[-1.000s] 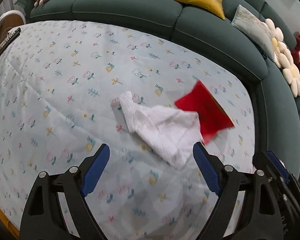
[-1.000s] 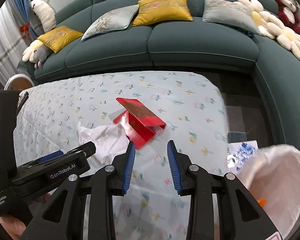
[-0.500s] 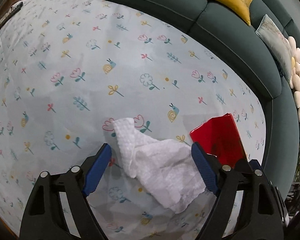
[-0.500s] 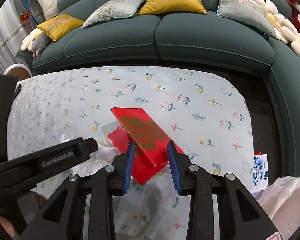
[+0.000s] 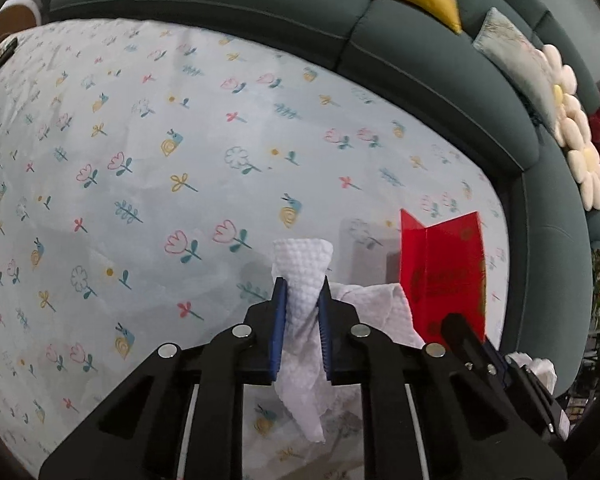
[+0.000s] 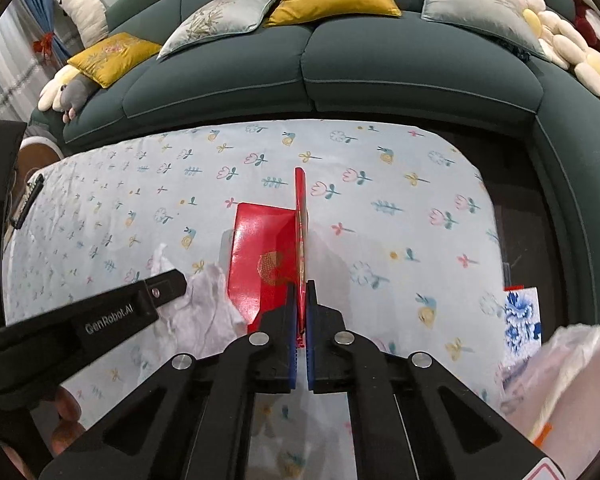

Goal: Collect trash
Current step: 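Lift the tissue and red envelope and carry them over the bin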

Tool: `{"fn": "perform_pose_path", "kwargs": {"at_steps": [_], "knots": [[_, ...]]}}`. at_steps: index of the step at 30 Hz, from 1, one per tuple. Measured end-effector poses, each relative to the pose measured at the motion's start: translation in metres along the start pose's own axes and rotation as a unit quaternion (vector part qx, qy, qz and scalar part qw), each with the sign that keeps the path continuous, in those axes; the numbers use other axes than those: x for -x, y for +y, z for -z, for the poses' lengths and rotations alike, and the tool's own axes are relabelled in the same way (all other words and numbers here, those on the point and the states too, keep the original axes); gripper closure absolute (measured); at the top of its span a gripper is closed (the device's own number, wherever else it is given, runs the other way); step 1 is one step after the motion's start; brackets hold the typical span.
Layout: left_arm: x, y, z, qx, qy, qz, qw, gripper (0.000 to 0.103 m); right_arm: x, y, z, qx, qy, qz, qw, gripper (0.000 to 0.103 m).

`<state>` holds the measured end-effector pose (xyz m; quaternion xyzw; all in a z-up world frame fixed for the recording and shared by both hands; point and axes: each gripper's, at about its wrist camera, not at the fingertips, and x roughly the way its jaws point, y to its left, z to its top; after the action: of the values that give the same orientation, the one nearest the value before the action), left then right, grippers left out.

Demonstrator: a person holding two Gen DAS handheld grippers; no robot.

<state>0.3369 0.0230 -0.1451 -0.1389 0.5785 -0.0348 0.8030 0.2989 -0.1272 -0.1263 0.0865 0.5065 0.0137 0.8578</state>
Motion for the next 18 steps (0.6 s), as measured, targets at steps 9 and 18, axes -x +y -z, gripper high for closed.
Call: {"fn": "perform_pose_path", "kwargs": {"at_steps": [9,18], "knots": [[0.050,-0.043,0.023,-0.043,-0.027,0.023,0.9984,0.089,0.062,-0.030,0.016,-0.034,-0.033,0.010,0.999,0.100],[0.101,-0.107,0.068,-0.115,-0.054,0.046,0.9908,0.089,0.137,-0.091,0.042,-0.078,-0.077,0.047,0.993,0.100]]}}
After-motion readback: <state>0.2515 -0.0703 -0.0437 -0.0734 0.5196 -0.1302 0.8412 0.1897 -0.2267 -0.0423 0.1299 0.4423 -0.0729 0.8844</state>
